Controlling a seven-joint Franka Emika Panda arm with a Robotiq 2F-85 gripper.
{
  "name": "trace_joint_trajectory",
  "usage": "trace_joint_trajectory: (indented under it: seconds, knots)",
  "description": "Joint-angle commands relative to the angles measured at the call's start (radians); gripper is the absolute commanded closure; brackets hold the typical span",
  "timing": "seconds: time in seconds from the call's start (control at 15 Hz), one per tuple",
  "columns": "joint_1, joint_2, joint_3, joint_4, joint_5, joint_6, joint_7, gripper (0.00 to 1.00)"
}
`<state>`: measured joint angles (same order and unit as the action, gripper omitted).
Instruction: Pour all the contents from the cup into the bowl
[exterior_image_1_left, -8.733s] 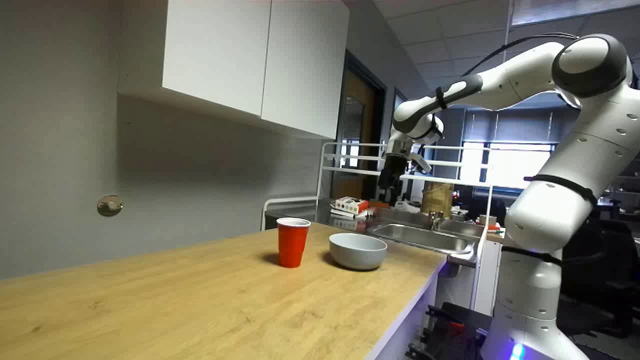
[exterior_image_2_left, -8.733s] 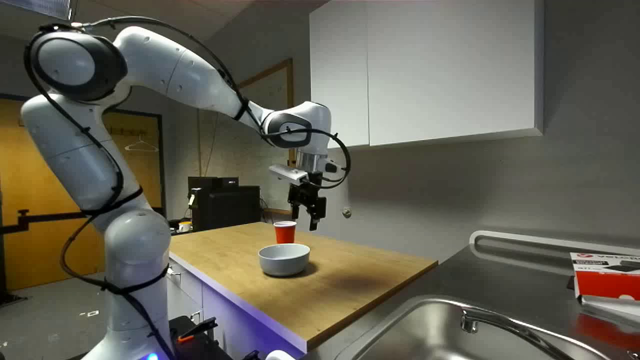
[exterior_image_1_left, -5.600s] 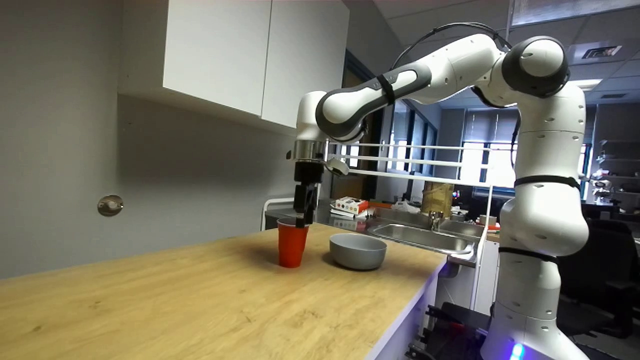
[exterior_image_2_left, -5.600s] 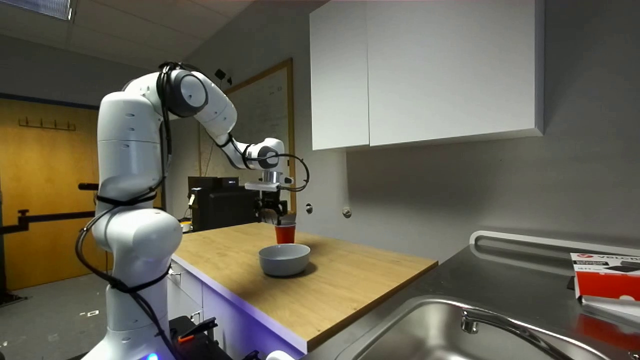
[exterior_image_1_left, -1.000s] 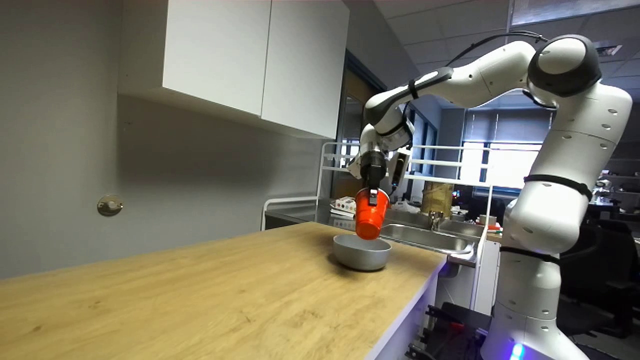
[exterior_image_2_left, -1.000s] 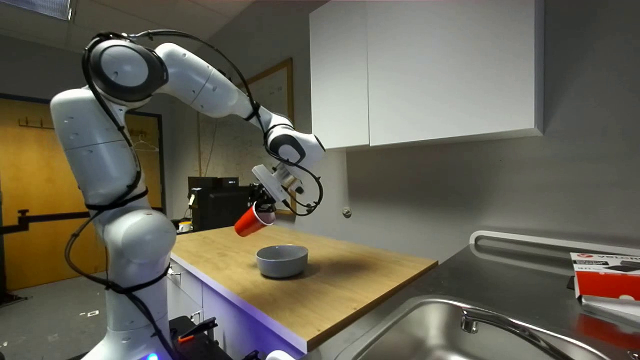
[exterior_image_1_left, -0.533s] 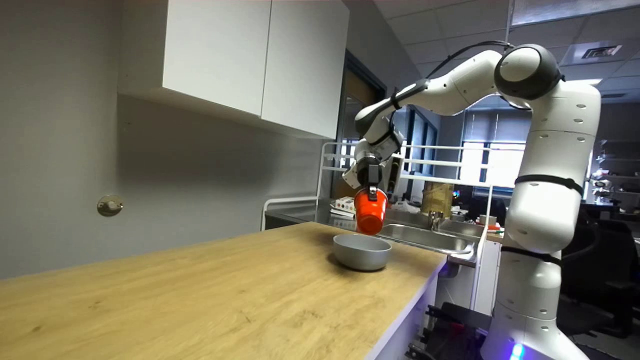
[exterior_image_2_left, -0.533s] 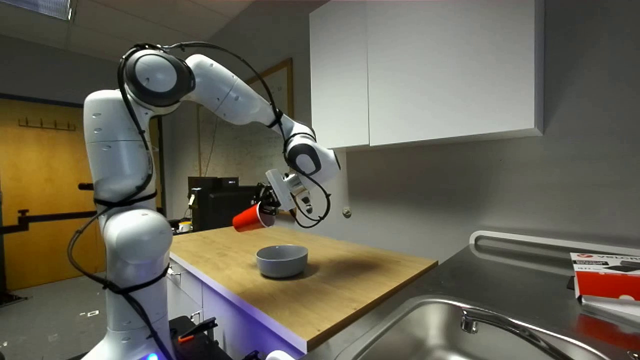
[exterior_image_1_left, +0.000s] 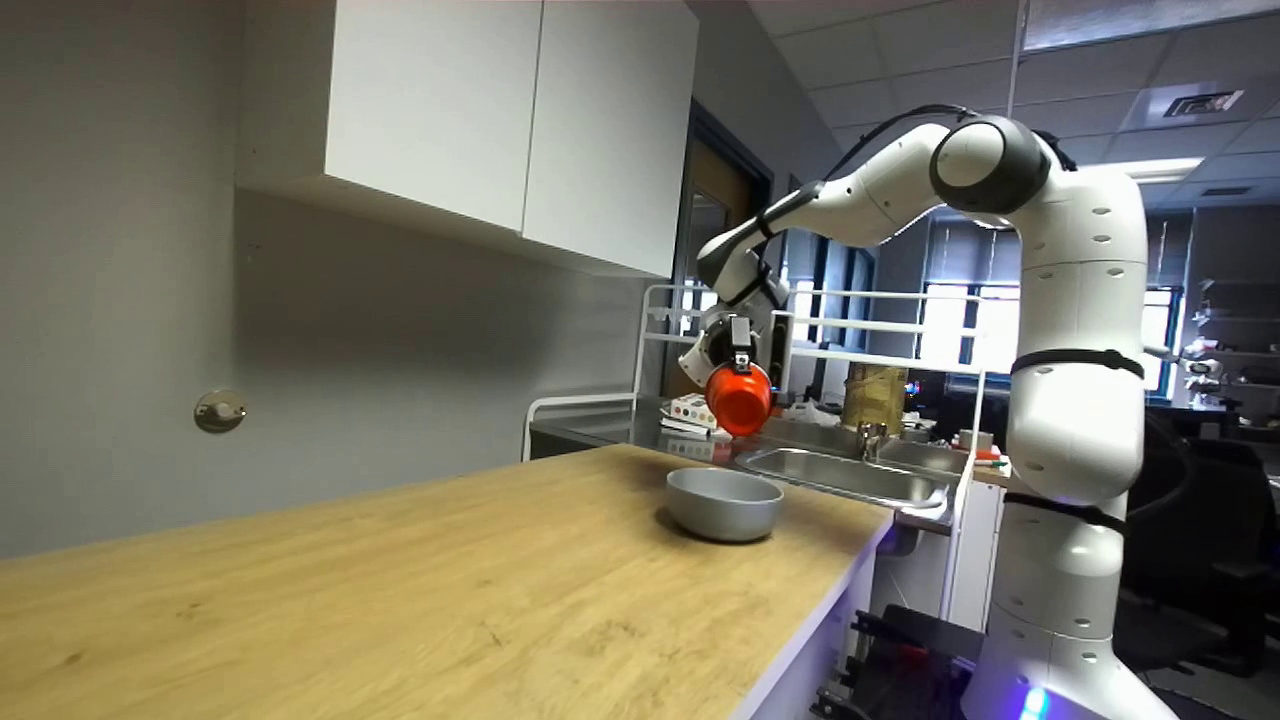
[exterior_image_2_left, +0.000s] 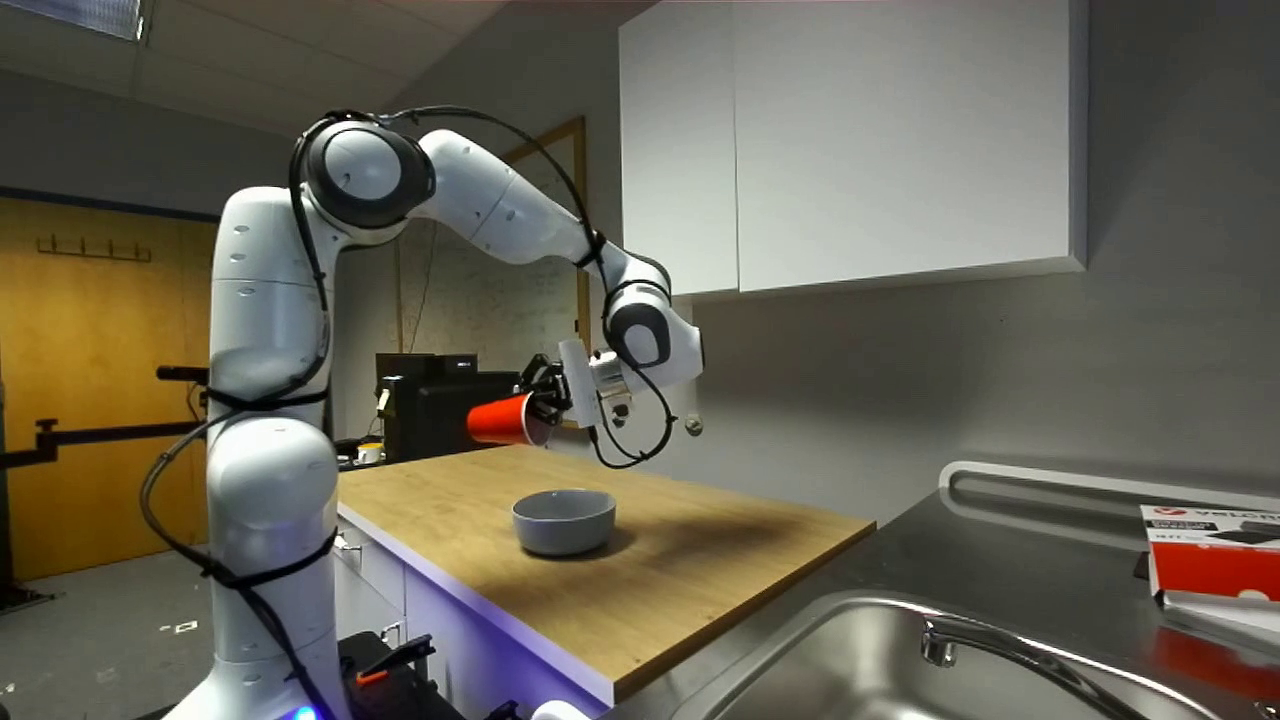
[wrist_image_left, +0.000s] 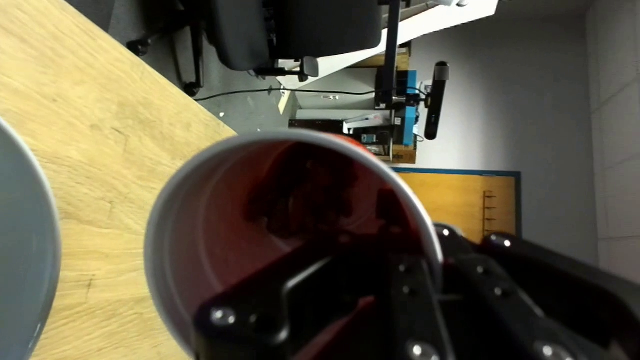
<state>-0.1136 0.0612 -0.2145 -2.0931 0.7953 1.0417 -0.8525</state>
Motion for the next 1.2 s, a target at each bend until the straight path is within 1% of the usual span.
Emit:
trace_joint_trajectory:
  seconds: [0.0,0.27,0.6,0.8,1.13]
  knots:
    - [-0.045,0.078,0.010,0.073,0.063,-0.086,0.041,0.99]
    - [-0.071,0.127,0.009,0.087,0.124,-0.113,0.099,0.98]
    - [-0.089,0.160,0.007,0.080,0.190,-0.122,0.190,0.98]
    - [-0.094,0.168,0.011,0.078,0.205,-0.152,0.201,0.98]
    - [-0.087,0.169,0.019,0.077,0.190,-0.205,0.170,0.99]
